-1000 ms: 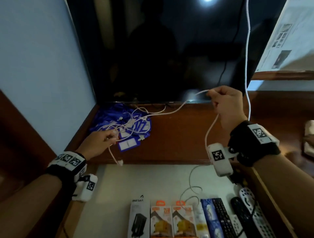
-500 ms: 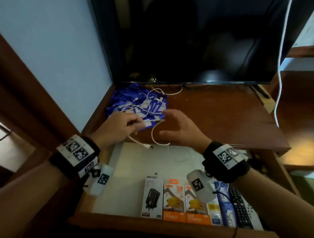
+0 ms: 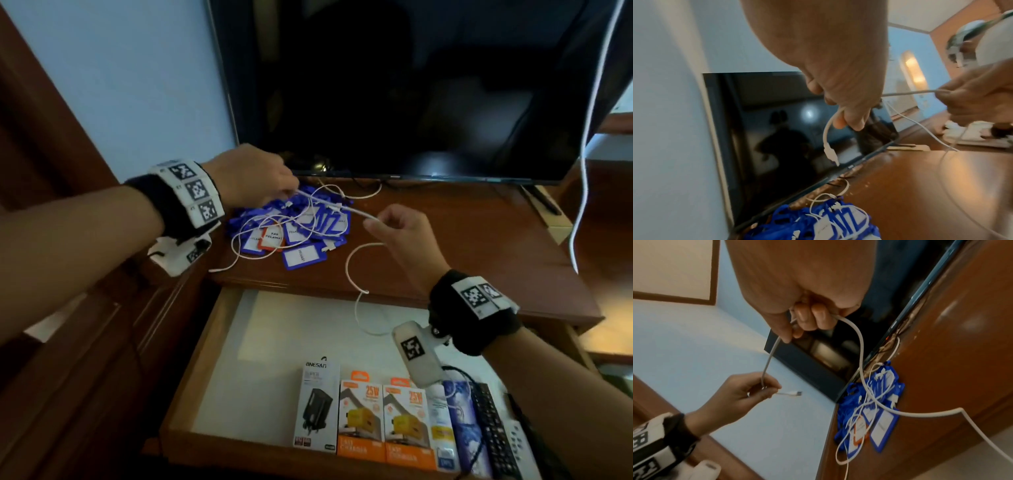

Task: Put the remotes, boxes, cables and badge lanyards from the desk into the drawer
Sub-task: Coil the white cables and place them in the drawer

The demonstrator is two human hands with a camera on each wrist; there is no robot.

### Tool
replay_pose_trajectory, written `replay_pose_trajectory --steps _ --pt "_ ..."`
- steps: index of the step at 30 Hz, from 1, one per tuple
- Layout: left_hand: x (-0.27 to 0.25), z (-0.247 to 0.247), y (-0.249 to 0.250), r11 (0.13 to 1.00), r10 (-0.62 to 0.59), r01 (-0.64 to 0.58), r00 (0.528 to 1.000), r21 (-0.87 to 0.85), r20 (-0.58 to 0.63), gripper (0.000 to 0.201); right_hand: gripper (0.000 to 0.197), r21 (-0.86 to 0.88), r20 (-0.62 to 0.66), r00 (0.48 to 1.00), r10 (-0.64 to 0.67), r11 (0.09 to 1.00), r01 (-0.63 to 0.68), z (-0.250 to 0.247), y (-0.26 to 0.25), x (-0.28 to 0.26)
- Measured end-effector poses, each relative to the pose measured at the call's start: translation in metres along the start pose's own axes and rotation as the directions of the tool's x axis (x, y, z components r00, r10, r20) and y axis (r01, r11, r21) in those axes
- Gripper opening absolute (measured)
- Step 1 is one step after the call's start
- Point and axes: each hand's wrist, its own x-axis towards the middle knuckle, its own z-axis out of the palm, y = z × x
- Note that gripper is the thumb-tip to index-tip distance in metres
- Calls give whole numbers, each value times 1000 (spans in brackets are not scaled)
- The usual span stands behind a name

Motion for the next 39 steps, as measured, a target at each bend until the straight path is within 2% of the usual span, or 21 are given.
replay_pose_trajectory --steps 2,5,8,10,12,13,15,17,18,21,25,26,28,30,32,35,36,37,39 --pt "3 -1 -14 991 -127 126 992 -38 -14 20 22 36 -58 998 9 999 -7 -14 0 9" --pt "0 3 -18 946 -291 279 955 -163 -56 22 25 17 -123 992 4 1000 -2 -36 1 18" --pt "-2 13 4 880 -405 386 914 -277 -9 24 29 -16 -197 980 -1 1000 -2 -50 8 21" --pt "-3 18 27 806 -466 438 884 -398 29 23 30 -53 -216 976 11 998 -23 -53 17 16" --pt "-2 19 49 676 -539 448 842 -584 21 20 30 -28 -213 976 53 998 -60 -52 29 6" --pt "-1 18 58 585 -573 429 819 -688 24 19 30 -1 -207 975 78 997 -80 -51 35 -1" --pt "1 12 81 349 -628 352 775 -868 62 21 28 41 -204 970 130 991 -124 -47 48 -16" --pt "4 4 107 121 -678 265 726 -957 115 27 27 99 -208 959 191 980 -174 -40 64 -32" --pt "7 0 121 37 -694 220 708 -975 133 28 27 137 -204 952 227 970 -201 -35 73 -40" --pt "21 -12 166 -155 -705 94 686 -983 177 29 25 218 -157 931 329 931 -292 -15 97 -66" --pt "31 -9 208 -318 -710 45 651 -947 269 28 25 203 -115 934 339 928 -312 7 106 -91" --pt "30 -3 213 -331 -709 58 644 -942 288 26 24 194 -99 943 317 936 -294 10 104 -95" --pt "25 8 219 -265 -709 137 643 -954 289 24 23 173 -66 959 275 950 -261 13 96 -101" --pt "20 19 223 -125 -695 230 674 -965 251 22 21 130 -19 973 229 966 -225 15 89 -103" --pt "16 31 225 31 -655 294 728 -955 202 21 20 42 54 981 185 981 -187 18 84 -102" --pt "14 45 227 292 -579 369 802 -882 144 18 31 -123 211 968 137 986 -113 22 82 -101" --pt "14 47 226 342 -555 388 818 -856 149 18 33 -155 261 957 125 984 -86 23 81 -100" --pt "13 49 223 351 -527 405 831 -844 179 20 33 -170 300 947 113 983 -64 24 79 -100" --pt "11 51 217 254 -458 438 840 -862 291 24 38 -142 329 942 70 990 -24 24 76 -100"
